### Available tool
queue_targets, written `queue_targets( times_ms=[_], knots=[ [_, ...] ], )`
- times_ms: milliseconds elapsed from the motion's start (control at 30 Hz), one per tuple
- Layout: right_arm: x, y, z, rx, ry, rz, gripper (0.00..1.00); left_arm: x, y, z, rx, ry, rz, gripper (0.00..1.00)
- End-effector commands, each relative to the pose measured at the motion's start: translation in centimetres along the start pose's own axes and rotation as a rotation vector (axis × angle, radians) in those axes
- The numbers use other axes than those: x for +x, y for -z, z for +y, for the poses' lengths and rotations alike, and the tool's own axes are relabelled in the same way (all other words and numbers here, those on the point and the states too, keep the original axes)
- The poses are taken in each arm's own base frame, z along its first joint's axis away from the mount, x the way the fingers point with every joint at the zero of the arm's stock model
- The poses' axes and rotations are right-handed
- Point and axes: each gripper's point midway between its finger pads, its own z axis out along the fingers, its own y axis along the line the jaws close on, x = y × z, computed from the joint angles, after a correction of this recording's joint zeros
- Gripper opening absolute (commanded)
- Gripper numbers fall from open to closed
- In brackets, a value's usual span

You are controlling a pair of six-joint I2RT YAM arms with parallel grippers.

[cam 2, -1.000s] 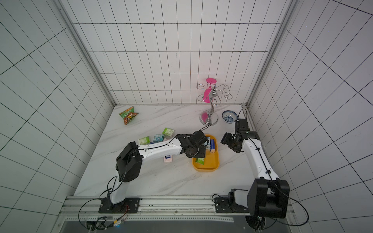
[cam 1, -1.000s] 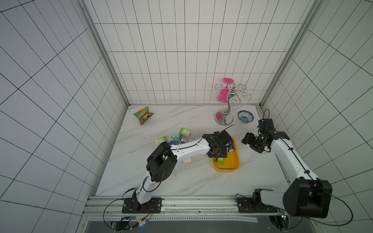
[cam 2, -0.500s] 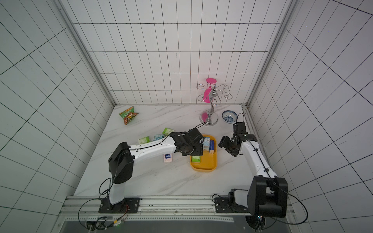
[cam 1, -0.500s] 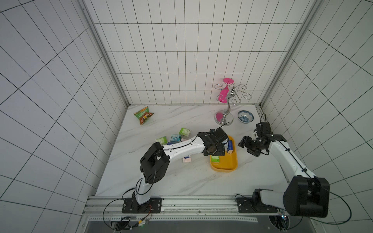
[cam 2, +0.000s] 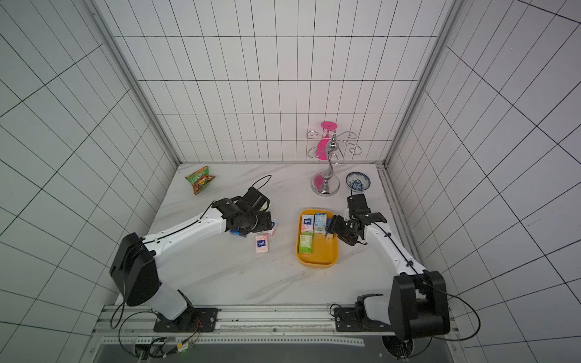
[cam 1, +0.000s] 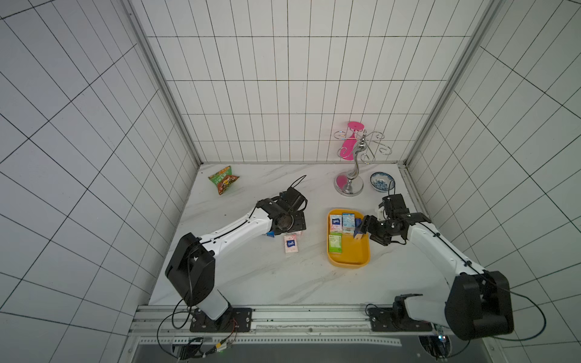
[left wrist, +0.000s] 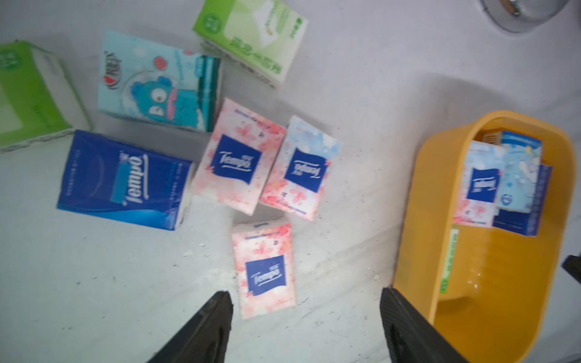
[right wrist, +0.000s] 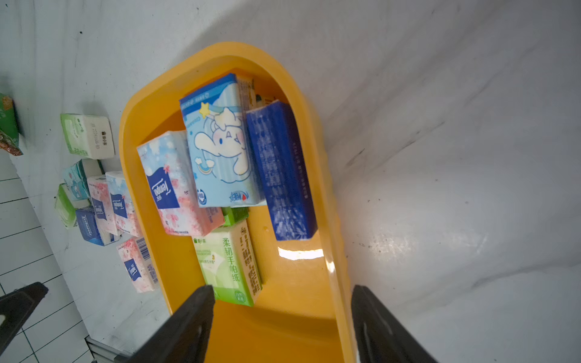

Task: Put the pocket tissues into the storage box
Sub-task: Adjust the storage box at the center of the board.

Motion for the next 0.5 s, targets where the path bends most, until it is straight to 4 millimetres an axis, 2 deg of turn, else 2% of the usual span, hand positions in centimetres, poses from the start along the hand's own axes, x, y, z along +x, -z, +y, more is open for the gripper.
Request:
queue_targets(
  times_ms=[0,67,167,333,467],
  knots=[
    [1.3,-1.3,-0.3,0.006,-0.007,0.046,0.73,1.0,-0.2,3.1,-0.048,-0.023,0.014,0.77],
    [1.6,-1.7,-0.1,0.003,-0.003,0.055,0.73,1.8,-0.7,4.5,-0.056,-0.02,0.031,0.77],
    [1.9,-2.0,0.6,-0.016,0.0,0.06,0.73,2.7,-1.4,5.0,-0.052,-0.037,0.053,0.77],
    [1.8,-2.0,2.1,-0.052,0.016,0.061,0.73,3.3,-2.7,4.5,-0.029,-0.024,0.081,0.77],
    [1.6,-1.9,2.5,-0.051,0.029,0.059,0.73,3.6,-3.9,3.6,-0.023,-0.028,0.099,0.77]
  ],
)
